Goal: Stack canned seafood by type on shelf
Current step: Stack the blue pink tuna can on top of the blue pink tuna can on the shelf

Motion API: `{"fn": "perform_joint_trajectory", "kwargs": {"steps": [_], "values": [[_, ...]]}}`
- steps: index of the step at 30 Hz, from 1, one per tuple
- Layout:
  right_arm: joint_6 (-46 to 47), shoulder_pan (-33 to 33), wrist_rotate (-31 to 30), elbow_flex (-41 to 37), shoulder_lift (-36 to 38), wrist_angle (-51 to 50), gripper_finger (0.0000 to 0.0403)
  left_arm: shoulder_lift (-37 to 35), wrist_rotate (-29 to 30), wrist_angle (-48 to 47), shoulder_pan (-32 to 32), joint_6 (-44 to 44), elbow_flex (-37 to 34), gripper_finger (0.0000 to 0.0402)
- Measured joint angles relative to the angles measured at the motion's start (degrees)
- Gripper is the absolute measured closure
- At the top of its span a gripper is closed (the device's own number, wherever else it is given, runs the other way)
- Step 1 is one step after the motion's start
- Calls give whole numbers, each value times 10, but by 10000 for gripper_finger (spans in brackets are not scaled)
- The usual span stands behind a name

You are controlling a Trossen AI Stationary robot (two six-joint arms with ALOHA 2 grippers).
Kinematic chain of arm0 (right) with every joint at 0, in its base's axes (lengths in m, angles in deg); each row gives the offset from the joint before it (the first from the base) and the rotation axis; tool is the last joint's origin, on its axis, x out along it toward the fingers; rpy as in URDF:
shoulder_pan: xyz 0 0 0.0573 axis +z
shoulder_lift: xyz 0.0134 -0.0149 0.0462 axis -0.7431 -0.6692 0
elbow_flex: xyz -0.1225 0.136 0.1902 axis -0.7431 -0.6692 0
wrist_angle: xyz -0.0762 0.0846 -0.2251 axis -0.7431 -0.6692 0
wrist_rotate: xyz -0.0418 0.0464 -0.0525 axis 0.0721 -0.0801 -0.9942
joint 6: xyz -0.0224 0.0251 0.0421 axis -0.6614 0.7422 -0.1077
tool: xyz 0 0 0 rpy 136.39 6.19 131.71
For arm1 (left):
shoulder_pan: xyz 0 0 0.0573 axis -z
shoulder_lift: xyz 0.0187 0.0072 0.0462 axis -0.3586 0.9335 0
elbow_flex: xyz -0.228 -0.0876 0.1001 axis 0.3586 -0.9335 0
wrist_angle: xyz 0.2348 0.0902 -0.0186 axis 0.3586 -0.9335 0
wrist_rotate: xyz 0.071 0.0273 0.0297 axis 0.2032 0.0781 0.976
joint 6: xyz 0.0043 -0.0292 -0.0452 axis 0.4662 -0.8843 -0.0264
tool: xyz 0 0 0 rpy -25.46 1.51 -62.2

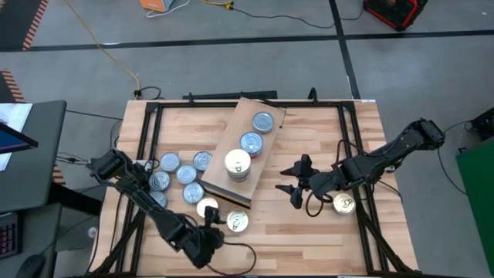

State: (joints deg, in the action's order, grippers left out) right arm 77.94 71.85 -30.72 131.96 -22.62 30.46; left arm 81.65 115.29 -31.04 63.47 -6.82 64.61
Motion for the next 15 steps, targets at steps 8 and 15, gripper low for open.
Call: {"fn": "perform_joint_trajectory", "kwargs": {"steps": [8, 15], "values": [[-3, 0, 1, 0, 0, 0, 117, 36, -15, 21, -55, 90, -1, 111], [-4, 1, 3, 0, 0, 0, 117, 72, -18, 220, -77, 216, -2, 111]]}}
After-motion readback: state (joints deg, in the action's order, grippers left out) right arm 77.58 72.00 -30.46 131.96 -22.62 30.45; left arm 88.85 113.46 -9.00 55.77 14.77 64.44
